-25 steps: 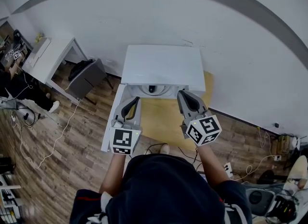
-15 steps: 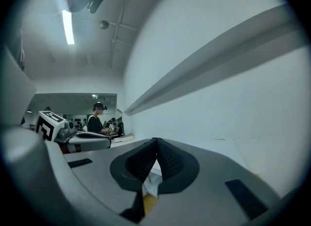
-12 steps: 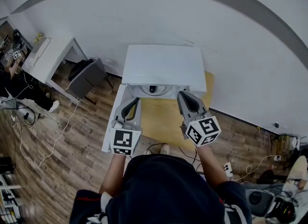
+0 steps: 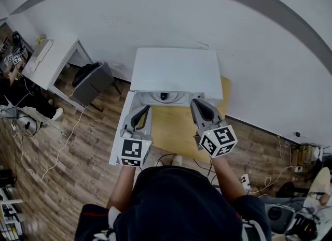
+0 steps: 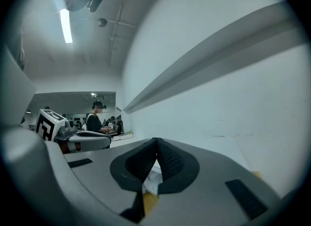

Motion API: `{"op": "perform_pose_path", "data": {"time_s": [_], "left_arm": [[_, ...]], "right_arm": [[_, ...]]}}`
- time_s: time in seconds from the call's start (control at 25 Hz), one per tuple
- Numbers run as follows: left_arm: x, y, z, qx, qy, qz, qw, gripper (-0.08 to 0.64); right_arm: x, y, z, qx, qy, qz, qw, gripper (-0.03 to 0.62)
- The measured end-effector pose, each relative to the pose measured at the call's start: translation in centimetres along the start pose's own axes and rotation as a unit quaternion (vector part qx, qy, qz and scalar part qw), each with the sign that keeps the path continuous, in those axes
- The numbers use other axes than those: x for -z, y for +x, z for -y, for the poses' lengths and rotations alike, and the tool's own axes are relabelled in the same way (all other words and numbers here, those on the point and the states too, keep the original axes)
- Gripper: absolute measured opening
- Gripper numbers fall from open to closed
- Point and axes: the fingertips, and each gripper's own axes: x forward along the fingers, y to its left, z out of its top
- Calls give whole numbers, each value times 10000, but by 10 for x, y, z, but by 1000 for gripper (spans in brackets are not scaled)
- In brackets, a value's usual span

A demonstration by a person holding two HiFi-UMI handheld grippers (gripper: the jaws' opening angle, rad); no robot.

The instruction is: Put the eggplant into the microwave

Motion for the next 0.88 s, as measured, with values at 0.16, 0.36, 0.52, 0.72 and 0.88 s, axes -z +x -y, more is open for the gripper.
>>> {"op": "perform_pose_path", "data": {"time_s": [0.16,0.36,0.52,0.72,0.88], "left_arm": [[0,2,-1,-7,-2,-10,10000,14],[3,1,-4,-29,-3,-22,10000,15],[3,-1,-5,-42,-11,-23,10000,14],[4,-5,-2,-33,-8,-12,10000,15],[5,-7,-1,-23,-14,-7,10000,15]], "right_arm": [[2,2,2,-8,13,-30,10000,12],[4,5,1,-2,3,-35,10000,12],[5,6,-2,-15,-10,-60,10000,12],[6,3,-6,44,-121,-50,9999,12],[6,1,-7,65,-112,-27,9999,12]]}}
